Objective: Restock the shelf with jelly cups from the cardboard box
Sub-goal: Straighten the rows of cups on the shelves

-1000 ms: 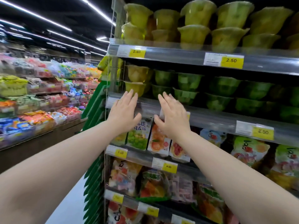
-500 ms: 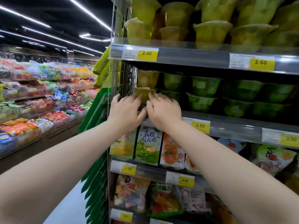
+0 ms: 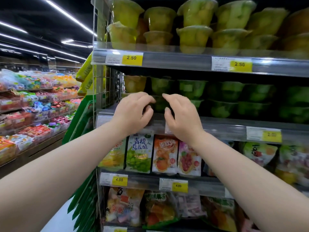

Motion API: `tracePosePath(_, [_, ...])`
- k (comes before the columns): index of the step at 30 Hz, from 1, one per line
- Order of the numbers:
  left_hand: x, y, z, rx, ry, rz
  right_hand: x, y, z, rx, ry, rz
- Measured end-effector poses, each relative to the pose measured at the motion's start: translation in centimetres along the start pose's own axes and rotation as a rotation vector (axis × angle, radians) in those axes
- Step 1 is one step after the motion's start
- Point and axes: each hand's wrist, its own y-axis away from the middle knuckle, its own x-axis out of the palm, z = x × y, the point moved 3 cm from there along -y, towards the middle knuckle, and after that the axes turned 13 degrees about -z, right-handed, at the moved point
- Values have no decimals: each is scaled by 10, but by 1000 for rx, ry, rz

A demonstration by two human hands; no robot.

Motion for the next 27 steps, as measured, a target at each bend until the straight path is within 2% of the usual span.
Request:
tracePosePath(2, [15,-6,-26,105,17,46,-16,14,-17,5,100,-44])
tracePosePath(4, [29,-10,-45,138,20,80,-28,24,-30,5,181,-54])
tracePosePath(7, [44,-14,-61,117,34,78,-41,34,-44,20,232,-34])
tracePosePath(13, [55,-16,-68,128,74,-51,-49,38,-59,6,226,7])
tracePosePath(21, [63,-29,-73,41,51,72,-37,25,-73,94,279,12])
tracePosePath(27, [67,-34,-75,-10,32,131,-33,17,-74,172,308,150])
